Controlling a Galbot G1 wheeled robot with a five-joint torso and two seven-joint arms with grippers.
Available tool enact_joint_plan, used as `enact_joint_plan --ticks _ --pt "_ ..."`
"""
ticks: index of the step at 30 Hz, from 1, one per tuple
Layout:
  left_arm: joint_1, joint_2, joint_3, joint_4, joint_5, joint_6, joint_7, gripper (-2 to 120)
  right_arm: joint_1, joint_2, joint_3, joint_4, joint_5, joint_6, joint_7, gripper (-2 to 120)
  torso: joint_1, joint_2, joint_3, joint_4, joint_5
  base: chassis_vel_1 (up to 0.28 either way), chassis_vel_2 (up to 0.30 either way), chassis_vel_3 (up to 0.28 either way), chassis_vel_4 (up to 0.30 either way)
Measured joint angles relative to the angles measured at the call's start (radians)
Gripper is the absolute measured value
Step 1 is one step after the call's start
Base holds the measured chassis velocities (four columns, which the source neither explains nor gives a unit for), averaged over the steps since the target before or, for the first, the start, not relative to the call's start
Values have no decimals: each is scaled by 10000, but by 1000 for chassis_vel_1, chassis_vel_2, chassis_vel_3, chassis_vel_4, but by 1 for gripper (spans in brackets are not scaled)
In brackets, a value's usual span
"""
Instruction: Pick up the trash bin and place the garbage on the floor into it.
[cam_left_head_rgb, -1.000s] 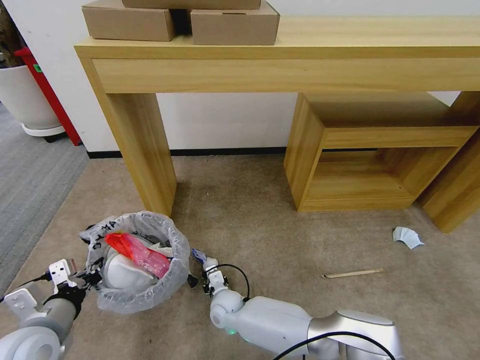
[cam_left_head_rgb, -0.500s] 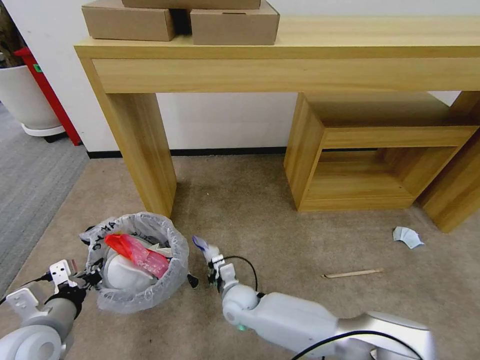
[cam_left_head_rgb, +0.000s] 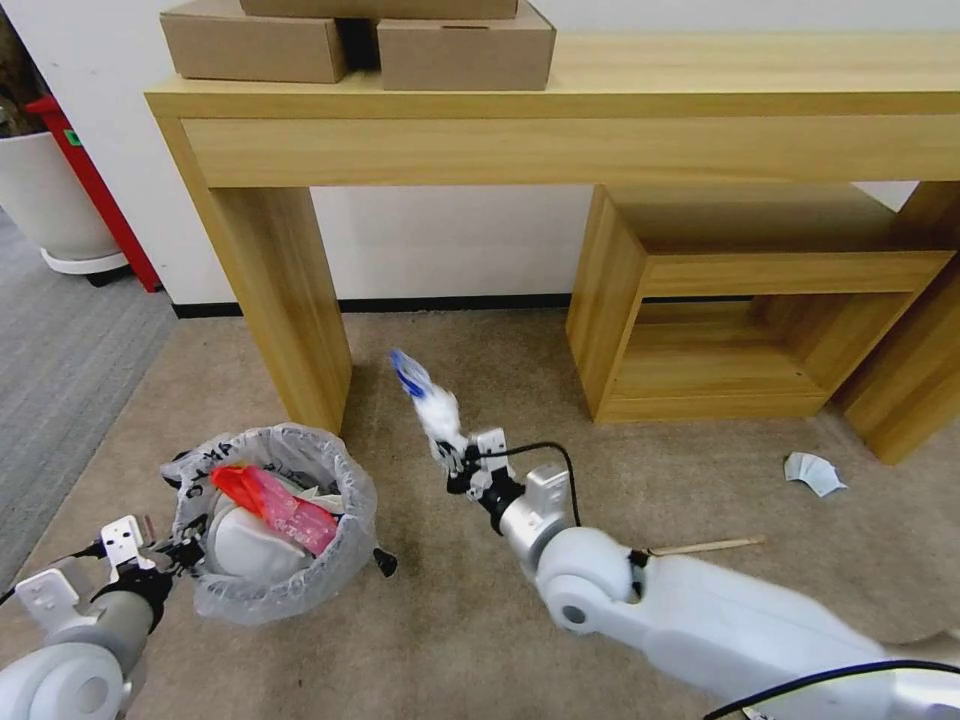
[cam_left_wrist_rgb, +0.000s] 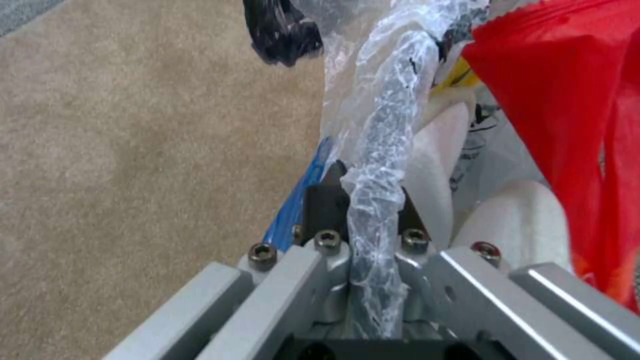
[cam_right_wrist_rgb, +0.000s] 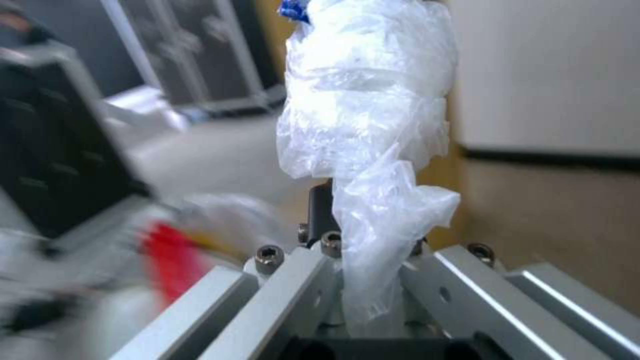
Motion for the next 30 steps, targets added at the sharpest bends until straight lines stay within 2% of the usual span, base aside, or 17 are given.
enact_joint_plan --ticks 5,7,10,13,15,22,30 --pt "83 -10 -99 -222 -63 0 -34 1 965 67 -523 706 816 93 -579 0 0 0 0 0 -2 0 0 0 0" --pt "95 -13 -110 -265 -73 1 -44 1 1161 118 -662 777 1026 -17 -535 0 0 0 0 -1 -2 0 0 0 0" --pt "171 -89 -155 -505 -83 1 -58 1 2198 473 -1682 972 1886 -516 -191 0 0 0 1 0 -4 0 0 0 0" --pt "212 -148 -162 -635 -83 4 -65 1 2643 759 -2199 995 2324 -813 76 0 0 0 0 0 -5 0 0 0 0" --pt "241 -204 -160 -734 -66 6 -65 1 2961 1116 -2639 820 2585 -1110 450 0 0 0 1 1 -4 0 0 0 0" --pt "271 -278 -156 -889 -55 7 -63 1 3043 1851 -3140 217 2844 -1926 1435 0 0 0 0 0 -4 0 0 0 0" --pt "320 -369 -160 -993 -55 7 -39 1 2947 2910 -3445 -653 2815 -2251 1945 0 0 0 1 0 -4 0 0 0 0"
